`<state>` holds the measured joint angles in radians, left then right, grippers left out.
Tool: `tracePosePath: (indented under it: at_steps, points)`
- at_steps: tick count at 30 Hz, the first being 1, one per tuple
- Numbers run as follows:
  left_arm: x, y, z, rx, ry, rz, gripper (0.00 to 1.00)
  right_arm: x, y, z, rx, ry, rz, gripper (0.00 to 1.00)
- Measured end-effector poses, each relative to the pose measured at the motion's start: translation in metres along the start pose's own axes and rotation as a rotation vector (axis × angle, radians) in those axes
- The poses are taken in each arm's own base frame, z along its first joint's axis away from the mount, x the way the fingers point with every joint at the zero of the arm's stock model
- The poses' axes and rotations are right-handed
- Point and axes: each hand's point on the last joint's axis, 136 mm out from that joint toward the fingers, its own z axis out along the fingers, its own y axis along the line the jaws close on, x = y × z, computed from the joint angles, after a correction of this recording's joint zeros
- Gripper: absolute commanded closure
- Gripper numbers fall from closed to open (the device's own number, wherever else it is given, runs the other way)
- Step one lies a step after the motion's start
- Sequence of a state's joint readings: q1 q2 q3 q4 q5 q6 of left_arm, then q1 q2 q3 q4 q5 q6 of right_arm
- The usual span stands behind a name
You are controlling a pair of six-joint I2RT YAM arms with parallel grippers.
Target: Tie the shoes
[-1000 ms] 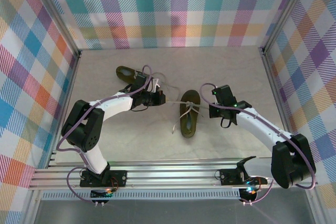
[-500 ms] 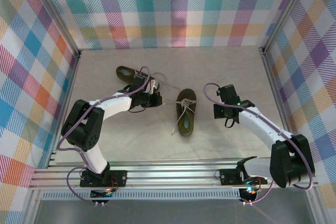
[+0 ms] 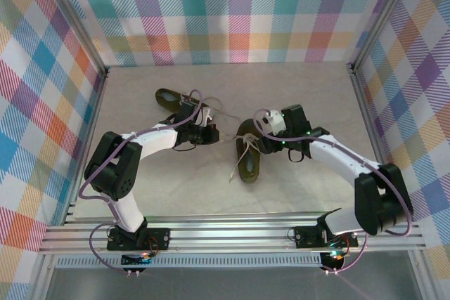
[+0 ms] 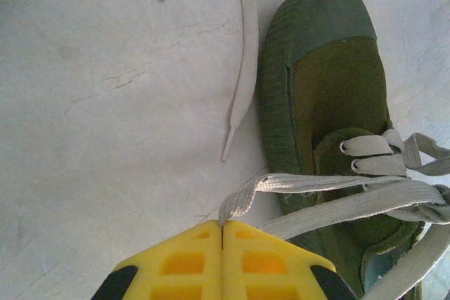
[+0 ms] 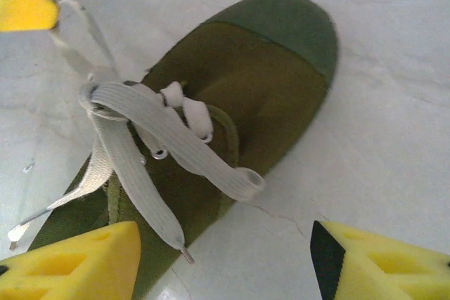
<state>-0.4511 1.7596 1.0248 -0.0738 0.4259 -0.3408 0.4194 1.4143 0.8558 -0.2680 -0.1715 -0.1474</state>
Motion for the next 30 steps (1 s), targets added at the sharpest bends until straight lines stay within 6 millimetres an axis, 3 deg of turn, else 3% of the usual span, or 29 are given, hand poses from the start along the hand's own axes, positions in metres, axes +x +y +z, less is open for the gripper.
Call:
tracePosePath:
  at_steps: [10, 15, 20, 25, 30]
  points:
    - [-0.004, 0.000, 0.004, 0.000, 0.001, 0.000, 1.00, -0.018, 0.006, 0.025, -0.088, 0.003, -0.118, 0.38]
    - [-0.005, 0.000, 0.004, 0.000, 0.000, 0.000, 1.00, -0.022, 0.006, 0.033, -0.108, 0.004, -0.131, 0.46]
    - [-0.004, 0.001, 0.006, -0.002, 0.005, -0.003, 1.00, -0.024, 0.008, 0.038, -0.129, 0.003, -0.142, 0.76]
    - [-0.004, 0.001, 0.006, -0.003, 0.005, -0.003, 1.00, -0.025, 0.008, 0.037, -0.125, 0.000, -0.145, 0.99]
    - [-0.004, 0.003, 0.006, -0.012, 0.002, -0.004, 1.00, -0.025, 0.003, 0.027, -0.077, -0.014, -0.144, 1.00]
